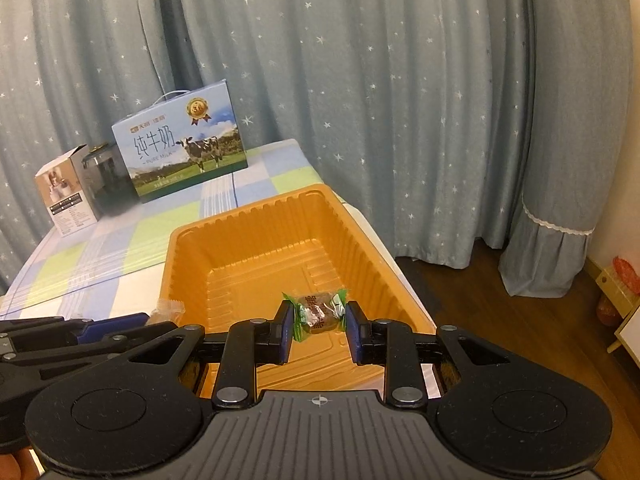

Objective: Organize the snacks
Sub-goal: 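Carry the green-wrapped candy with the right gripper into the orange tray and release, then move the right gripper back over the snack pile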

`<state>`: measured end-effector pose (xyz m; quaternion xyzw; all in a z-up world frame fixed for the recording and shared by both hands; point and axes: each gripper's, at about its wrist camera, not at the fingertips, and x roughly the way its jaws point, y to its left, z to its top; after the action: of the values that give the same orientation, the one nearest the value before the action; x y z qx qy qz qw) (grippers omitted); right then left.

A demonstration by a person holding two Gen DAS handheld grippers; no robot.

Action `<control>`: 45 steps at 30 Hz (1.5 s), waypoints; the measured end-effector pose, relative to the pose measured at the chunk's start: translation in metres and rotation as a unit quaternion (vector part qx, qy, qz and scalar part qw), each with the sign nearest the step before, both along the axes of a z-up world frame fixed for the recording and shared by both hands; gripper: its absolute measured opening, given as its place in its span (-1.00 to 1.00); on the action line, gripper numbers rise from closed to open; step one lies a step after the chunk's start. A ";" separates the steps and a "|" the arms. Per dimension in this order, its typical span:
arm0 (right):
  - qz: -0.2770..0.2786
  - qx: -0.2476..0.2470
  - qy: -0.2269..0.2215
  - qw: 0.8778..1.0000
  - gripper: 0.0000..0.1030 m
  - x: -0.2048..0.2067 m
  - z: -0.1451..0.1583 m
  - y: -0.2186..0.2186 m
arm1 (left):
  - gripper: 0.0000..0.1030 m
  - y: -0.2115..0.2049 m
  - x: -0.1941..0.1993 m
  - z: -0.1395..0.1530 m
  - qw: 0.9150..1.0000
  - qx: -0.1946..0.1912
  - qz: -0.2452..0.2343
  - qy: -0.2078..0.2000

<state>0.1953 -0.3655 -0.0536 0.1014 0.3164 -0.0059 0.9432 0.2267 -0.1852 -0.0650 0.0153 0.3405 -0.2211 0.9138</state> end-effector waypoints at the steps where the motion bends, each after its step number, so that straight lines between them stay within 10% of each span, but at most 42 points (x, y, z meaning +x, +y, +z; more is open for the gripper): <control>1: -0.001 0.001 0.001 1.000 -0.46 0.000 -0.001 -0.001 | -0.61 -0.001 0.001 -0.001 1.000 0.000 0.000 0.000; 7: -0.005 0.005 0.005 1.000 -0.46 0.006 -0.006 -0.004 | -0.56 -0.006 0.010 -0.011 1.000 -0.001 -0.004 0.004; 9: -0.006 0.007 0.005 1.000 -0.46 0.007 -0.006 -0.006 | -0.27 -0.006 0.011 -0.011 1.000 0.002 0.003 0.003; 24: 0.007 0.019 0.003 1.000 -0.45 0.009 -0.009 0.003 | -0.23 0.041 -0.011 -0.001 0.998 -0.010 0.054 -0.002; 28: -0.003 0.047 -0.006 0.999 0.41 0.009 -0.007 -0.003 | -0.21 0.047 -0.017 0.001 0.998 -0.008 0.059 -0.004; 45: 0.012 0.026 -0.010 1.000 0.42 -0.044 0.032 0.033 | 0.05 0.093 -0.064 0.021 0.994 -0.014 0.110 -0.009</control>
<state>0.1514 -0.3322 -0.0215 0.1224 0.3086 0.0148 0.9432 0.1627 -0.0917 -0.0436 -0.0334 0.3283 -0.1242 0.9358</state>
